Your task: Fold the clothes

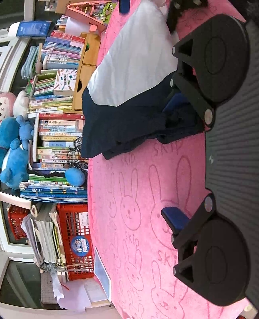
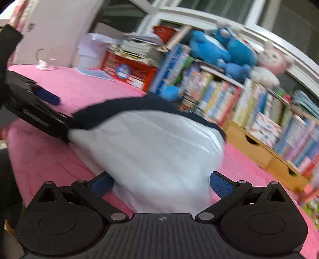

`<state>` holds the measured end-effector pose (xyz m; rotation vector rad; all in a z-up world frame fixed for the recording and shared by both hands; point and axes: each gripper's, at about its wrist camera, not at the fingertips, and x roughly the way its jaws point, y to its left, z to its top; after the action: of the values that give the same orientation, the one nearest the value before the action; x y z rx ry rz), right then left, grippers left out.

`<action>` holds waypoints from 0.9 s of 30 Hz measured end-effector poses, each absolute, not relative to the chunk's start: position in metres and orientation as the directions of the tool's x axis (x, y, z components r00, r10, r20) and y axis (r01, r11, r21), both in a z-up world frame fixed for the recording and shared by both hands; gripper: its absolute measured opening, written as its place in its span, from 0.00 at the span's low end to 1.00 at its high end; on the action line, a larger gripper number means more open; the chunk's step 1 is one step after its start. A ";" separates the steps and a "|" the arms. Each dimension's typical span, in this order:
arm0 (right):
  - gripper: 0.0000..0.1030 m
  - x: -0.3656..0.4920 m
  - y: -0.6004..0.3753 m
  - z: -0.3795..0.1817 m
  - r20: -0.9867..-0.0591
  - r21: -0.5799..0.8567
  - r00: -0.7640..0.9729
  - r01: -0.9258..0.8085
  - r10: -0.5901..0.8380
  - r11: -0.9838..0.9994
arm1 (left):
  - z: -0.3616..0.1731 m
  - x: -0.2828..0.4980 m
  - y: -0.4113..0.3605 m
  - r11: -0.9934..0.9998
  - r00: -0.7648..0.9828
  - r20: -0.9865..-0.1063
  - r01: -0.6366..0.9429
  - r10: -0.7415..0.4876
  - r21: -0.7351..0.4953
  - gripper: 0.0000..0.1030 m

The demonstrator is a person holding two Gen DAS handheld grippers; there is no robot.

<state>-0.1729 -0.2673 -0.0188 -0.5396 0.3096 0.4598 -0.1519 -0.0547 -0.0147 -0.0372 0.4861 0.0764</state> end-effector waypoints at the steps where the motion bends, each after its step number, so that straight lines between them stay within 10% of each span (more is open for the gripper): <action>1: 1.00 -0.170 -0.285 -0.016 -0.406 -0.386 0.860 -0.468 0.309 0.795 | -0.015 -0.152 -0.055 0.996 0.881 -0.468 -0.083 0.065 -0.017 1.00; 6: 1.00 -0.163 -0.348 -0.004 -0.454 -0.133 0.839 -0.395 0.299 0.909 | -0.016 -0.152 -0.055 0.996 0.884 -0.464 -0.083 0.066 -0.016 1.00; 15: 1.00 -0.172 -0.263 -0.018 -0.348 -0.495 0.914 -0.366 0.206 0.788 | -0.014 -0.151 -0.054 0.996 0.874 -0.481 -0.083 0.067 -0.011 1.00; 27: 0.97 -0.157 -0.281 -0.023 -0.324 -0.583 0.945 -0.236 0.044 0.778 | -0.014 -0.152 -0.055 0.999 0.881 -0.472 -0.051 0.041 -0.009 1.00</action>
<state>-0.1570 -0.2808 -0.0233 -0.6650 0.3022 0.1542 -0.1524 -0.0547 -0.0141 -0.0209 0.4913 0.0478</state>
